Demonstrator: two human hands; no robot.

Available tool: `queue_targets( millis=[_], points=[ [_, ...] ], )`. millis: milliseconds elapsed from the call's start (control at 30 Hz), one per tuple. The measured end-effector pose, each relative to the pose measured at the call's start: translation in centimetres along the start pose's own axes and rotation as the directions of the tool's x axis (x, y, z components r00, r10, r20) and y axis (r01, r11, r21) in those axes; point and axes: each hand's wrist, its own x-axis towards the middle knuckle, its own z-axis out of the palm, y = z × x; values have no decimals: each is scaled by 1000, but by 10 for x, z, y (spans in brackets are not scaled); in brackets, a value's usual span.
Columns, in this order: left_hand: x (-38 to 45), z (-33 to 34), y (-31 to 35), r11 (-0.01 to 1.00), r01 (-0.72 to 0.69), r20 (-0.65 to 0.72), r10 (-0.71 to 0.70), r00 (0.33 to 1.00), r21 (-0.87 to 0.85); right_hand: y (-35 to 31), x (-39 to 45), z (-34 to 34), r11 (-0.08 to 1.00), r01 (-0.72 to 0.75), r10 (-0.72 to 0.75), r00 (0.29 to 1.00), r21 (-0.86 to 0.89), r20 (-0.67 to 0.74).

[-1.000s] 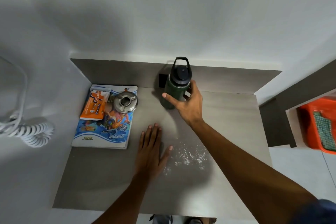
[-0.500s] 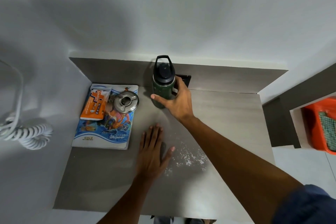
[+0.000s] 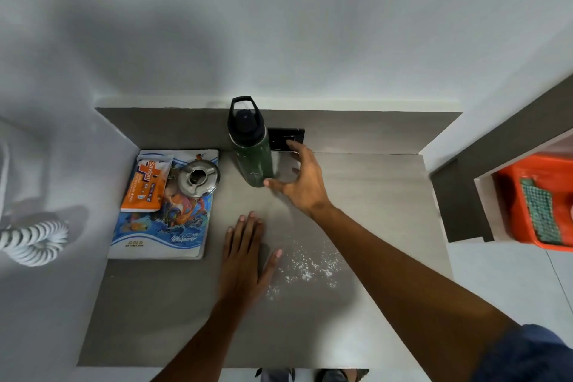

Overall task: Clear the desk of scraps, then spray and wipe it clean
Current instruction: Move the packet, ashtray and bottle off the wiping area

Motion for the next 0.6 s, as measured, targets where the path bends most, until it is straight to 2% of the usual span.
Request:
queue_targets(
  millis=[133, 267, 467, 600],
  points=[
    [1, -2, 2, 1000, 7, -5, -7, 1000, -11, 19, -16, -40, 1000, -24, 24, 999, 15, -35],
    [7, -7, 16, 994, 84, -8, -85, 996, -76, 34, -35, -85, 1000, -3, 5, 997, 25, -72],
    [35, -7, 64, 990, 5, -14, -7, 1000, -142, 62, -55, -148, 995, -32, 50, 981, 97, -185],
    [52, -1, 106, 988, -66, 28, 71, 997, -136, 78, -68, -185, 982, -64, 106, 966, 179, -235]
  ],
)
